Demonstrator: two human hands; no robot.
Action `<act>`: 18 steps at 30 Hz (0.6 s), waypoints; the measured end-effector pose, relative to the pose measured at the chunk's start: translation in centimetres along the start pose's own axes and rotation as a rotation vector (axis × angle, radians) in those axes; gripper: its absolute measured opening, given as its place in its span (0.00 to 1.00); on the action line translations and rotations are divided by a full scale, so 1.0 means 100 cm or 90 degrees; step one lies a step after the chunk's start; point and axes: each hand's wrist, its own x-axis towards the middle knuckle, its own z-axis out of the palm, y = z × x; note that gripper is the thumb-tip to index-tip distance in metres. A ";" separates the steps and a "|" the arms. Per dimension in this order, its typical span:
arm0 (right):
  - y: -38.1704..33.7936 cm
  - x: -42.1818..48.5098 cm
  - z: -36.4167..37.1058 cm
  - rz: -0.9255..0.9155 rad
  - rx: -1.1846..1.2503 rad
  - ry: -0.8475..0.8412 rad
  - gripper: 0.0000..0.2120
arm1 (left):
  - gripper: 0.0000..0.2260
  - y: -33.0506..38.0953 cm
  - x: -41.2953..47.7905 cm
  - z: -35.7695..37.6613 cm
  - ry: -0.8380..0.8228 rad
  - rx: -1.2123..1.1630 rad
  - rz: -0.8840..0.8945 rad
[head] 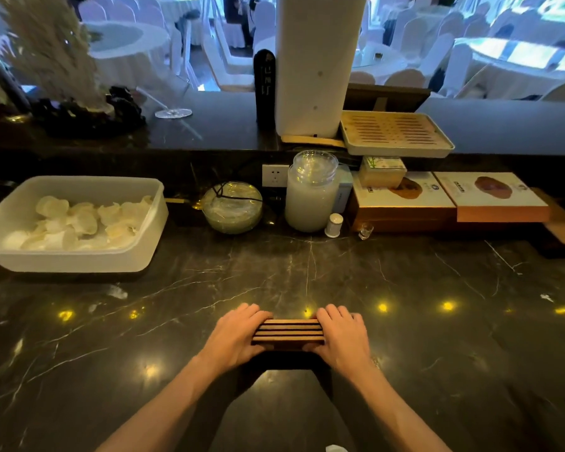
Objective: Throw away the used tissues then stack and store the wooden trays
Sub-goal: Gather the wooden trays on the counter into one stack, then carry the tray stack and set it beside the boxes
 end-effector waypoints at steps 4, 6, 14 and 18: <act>0.011 -0.002 -0.004 -0.002 0.156 0.011 0.28 | 0.20 -0.009 -0.013 -0.002 0.007 -0.275 -0.084; 0.017 -0.006 -0.004 0.016 0.264 0.011 0.31 | 0.22 -0.008 -0.020 0.001 0.010 -0.391 -0.161; 0.044 -0.017 0.001 0.147 0.645 -0.135 0.49 | 0.26 -0.005 -0.041 0.025 0.014 -0.579 -0.349; 0.042 -0.014 -0.002 0.216 0.705 -0.089 0.33 | 0.19 -0.002 -0.035 0.022 0.008 -0.634 -0.369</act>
